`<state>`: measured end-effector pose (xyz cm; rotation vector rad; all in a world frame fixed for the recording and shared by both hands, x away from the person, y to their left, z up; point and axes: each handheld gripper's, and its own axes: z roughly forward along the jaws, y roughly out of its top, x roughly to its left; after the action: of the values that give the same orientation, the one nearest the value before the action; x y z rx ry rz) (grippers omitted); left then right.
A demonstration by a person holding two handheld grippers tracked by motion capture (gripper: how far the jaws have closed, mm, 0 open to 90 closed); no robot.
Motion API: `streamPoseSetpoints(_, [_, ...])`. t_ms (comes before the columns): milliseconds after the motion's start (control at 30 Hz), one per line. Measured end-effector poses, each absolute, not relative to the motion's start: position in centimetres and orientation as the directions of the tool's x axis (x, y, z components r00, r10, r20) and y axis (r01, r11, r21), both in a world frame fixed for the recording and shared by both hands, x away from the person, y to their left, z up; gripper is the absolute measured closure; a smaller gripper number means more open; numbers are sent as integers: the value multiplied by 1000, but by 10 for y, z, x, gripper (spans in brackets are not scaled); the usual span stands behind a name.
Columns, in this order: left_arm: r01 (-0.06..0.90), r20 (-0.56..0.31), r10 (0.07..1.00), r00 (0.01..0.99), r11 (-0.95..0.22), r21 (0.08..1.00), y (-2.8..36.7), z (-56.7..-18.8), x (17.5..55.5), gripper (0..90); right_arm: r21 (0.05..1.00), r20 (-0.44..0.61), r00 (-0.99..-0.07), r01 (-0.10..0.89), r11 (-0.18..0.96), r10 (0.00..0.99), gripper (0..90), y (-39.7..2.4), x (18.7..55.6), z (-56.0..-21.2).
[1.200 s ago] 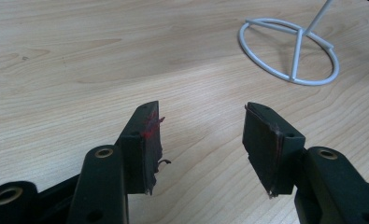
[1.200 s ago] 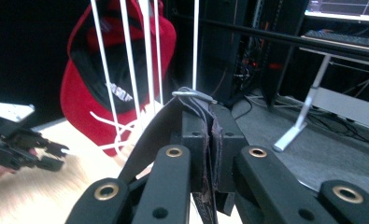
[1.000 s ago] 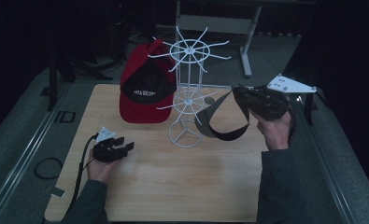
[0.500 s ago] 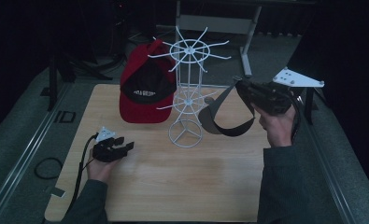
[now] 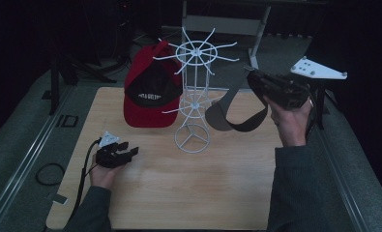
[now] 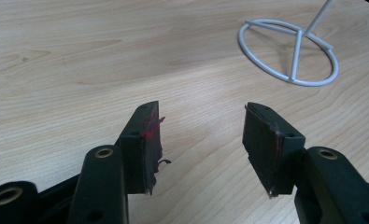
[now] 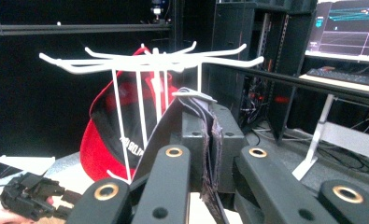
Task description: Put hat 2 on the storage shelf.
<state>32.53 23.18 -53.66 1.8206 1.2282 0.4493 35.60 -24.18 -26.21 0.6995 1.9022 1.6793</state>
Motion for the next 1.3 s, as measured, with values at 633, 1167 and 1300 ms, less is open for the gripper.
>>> streamPoseSetpoints(633, [565,-166,878,449,-135,814,232,-537,325,474,997,-43,-760,14,82,649,860,-230,362,-228])
streamPoseSetpoints(1167, [567,-166,876,452,-138,812,232,-537,326,473,993,-29,-746,54,104,665,861,-216,385,-230])
streamPoseSetpoints(1300, [567,-166,876,452,-139,812,232,-537,326,473,992,-14,-740,74,102,672,861,-215,390,-234])
